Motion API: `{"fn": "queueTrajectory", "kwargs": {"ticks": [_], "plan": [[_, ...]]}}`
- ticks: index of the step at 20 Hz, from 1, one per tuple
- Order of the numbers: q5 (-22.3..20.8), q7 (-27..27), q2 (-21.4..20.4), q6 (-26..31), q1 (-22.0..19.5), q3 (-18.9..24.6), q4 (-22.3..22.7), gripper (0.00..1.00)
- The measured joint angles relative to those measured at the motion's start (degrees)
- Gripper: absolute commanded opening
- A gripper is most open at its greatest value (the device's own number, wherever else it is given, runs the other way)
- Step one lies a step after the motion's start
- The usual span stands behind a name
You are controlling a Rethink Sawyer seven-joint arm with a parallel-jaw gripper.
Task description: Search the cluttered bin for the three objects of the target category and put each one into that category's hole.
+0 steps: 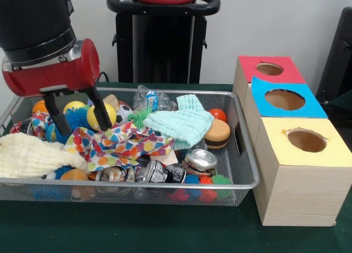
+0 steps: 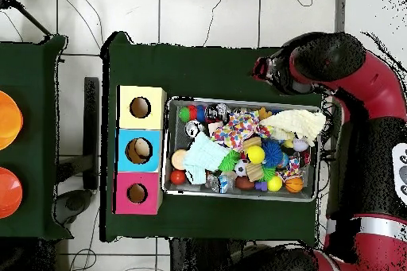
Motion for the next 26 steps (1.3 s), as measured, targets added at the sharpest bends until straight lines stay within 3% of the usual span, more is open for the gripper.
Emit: {"fn": "queueTrajectory", "kwargs": {"ticks": [9, 26], "plan": [[-7.39, 0.00, 0.35, 0.10, 1.78, -0.98, -4.15, 1.00], [-9.20, 0.00, 0.40, 0.29, 1.86, -0.97, -7.74, 1.00]]}}
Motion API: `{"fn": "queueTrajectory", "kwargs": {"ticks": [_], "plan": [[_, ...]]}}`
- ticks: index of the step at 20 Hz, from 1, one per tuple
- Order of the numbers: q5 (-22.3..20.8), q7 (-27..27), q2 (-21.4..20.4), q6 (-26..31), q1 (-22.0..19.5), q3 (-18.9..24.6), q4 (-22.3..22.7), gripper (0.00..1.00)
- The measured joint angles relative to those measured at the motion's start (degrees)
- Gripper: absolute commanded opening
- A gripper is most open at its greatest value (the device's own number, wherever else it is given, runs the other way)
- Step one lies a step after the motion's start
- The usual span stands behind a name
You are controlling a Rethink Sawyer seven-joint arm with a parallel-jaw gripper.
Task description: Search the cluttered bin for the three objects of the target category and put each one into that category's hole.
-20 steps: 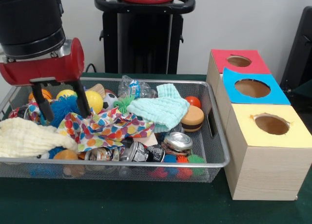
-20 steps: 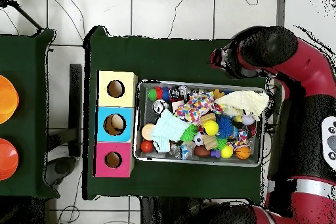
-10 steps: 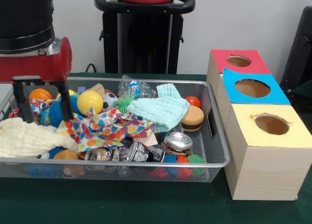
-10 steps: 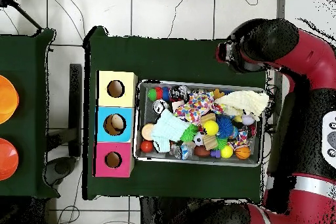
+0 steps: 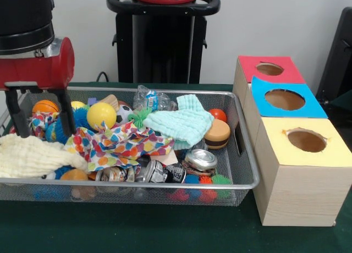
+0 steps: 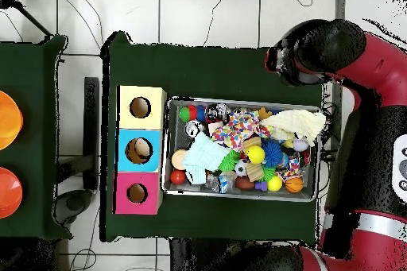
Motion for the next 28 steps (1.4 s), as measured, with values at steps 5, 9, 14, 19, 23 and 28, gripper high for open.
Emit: {"fn": "queueTrajectory", "kwargs": {"ticks": [5, 9, 14, 19, 23, 28], "plan": [[-0.06, 0.00, -0.28, -0.01, -0.02, 0.00, 0.86, 1.00], [-0.05, 0.00, -0.71, -0.01, -0.11, 0.01, 1.71, 1.00], [-0.13, 0.00, -1.56, -0.19, -0.25, 0.00, 3.33, 1.00], [-0.23, 0.00, -1.85, -0.43, -0.36, 0.00, 4.17, 1.00], [-0.33, 0.00, -1.74, -0.63, -0.41, 0.00, 4.20, 1.00], [-0.55, 0.00, -1.21, -1.67, -0.51, 0.00, 4.20, 1.00]]}}
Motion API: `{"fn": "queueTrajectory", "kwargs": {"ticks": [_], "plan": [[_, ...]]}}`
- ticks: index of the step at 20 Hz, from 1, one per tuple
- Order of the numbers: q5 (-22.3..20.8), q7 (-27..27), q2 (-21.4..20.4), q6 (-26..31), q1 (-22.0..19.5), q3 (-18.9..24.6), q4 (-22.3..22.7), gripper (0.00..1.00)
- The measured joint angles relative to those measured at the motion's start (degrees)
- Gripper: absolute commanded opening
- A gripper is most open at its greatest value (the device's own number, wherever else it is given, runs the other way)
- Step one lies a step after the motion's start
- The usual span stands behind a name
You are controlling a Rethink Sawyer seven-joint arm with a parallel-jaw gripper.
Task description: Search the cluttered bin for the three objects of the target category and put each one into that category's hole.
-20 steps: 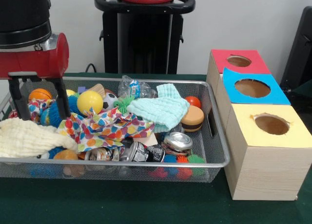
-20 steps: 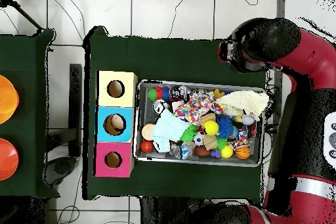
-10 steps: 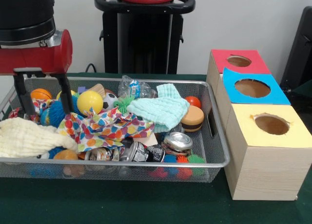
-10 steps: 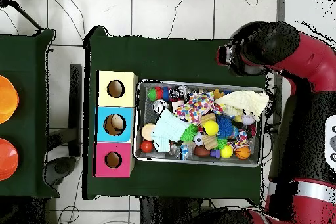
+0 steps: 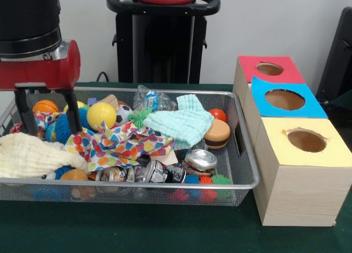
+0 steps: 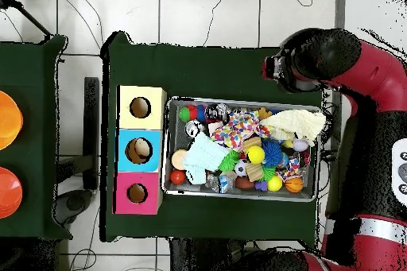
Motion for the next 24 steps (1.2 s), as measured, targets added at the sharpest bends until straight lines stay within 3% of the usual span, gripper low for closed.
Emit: {"fn": "queueTrajectory", "kwargs": {"ticks": [11, 24], "plan": [[-0.47, 0.00, 2.13, -3.60, -0.32, 0.01, -0.01, 1.00], [-0.98, 0.00, 2.88, -4.03, -0.51, 0.01, -0.01, 1.00]]}}
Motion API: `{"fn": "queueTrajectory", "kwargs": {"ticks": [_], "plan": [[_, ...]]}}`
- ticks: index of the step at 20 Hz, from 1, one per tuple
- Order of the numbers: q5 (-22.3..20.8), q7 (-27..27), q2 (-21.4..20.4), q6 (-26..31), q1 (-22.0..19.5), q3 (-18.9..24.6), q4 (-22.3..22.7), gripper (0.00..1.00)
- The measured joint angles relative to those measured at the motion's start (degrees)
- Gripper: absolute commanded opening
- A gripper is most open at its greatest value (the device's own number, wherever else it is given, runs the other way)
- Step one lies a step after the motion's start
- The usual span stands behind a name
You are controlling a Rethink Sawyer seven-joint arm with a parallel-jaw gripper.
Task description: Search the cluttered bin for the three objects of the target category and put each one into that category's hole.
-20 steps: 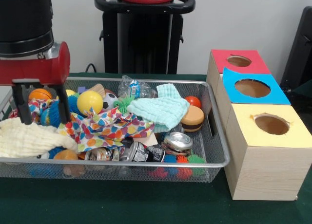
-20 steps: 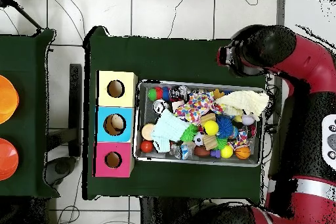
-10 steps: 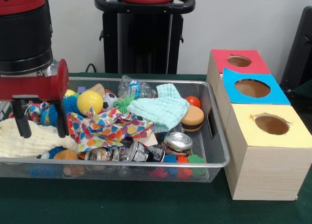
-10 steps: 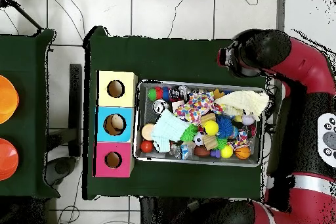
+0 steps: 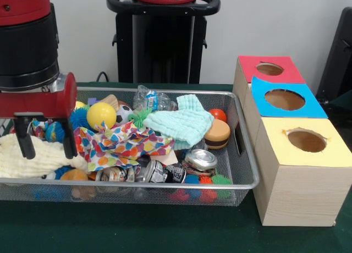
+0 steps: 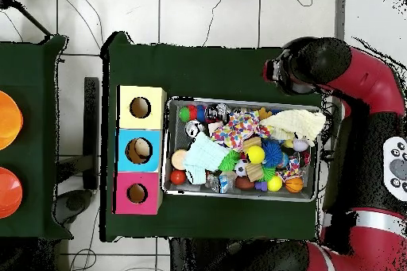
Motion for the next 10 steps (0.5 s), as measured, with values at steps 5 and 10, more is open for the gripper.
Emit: {"fn": "queueTrajectory", "kwargs": {"ticks": [5, 10], "plan": [[-0.20, 0.00, 0.04, -0.04, -0.01, 0.00, 0.00, 1.00], [-0.38, 0.00, 0.15, -1.40, -0.11, 0.03, 0.00, 1.00]]}}
